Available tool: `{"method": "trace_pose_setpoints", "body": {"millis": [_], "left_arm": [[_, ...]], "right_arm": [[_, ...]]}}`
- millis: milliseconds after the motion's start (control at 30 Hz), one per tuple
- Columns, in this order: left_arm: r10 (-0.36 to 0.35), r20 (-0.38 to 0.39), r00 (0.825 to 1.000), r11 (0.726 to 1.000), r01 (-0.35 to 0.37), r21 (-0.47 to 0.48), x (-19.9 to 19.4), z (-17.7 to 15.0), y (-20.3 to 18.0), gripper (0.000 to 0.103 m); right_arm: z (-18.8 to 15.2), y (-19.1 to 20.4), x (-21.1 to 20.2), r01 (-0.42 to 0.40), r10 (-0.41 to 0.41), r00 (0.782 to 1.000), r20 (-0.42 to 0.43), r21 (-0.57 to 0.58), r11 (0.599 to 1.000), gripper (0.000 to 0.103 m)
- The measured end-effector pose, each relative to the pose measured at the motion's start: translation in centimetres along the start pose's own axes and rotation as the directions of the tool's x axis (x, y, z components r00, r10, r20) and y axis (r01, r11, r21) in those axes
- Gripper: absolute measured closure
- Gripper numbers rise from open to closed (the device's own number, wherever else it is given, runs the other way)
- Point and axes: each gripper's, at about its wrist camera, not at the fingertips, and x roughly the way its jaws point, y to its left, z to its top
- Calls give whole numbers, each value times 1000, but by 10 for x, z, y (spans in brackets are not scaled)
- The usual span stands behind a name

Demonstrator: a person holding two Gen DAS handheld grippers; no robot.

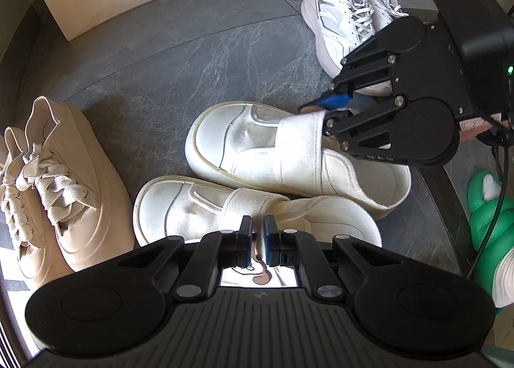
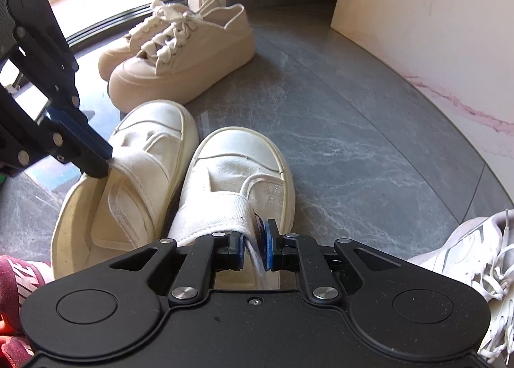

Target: Organize scattered shoes

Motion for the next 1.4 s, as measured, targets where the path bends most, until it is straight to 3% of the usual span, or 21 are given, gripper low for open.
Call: {"method": "trace_pose_setpoints", "body": {"millis": [300, 433, 700, 933, 1167, 1400], "left_arm": [[-14, -1, 1000, 1000, 14, 3, 1, -1, 0, 98], [-28, 0, 1000, 1000, 28, -12, -3, -4, 5, 97], [-66, 4, 998, 998, 66, -8, -16, -5, 9, 83], [-99, -17, 995, 995, 99, 22, -17, -15, 12, 82], [-197, -15, 980, 980, 196, -37, 2, -21, 19, 68], [-203, -17, 979, 979, 202, -37, 6, -17, 16, 64]], "right_arm": [[-2, -1, 11, 17, -18, 1000, -19, -20, 1000, 88], [-1, -5, 8, 1, 0, 1000, -11, 27, 1000, 87], [-3, -2, -20, 5, -7, 1000, 19, 96, 995, 83], [-12, -5, -41, -9, 3, 999, 33, 185, 983, 83], [-21, -4, -41, -133, 139, 990, 2, 291, 947, 82], [-17, 6, -32, -201, 210, 978, 3, 299, 933, 57]]}}
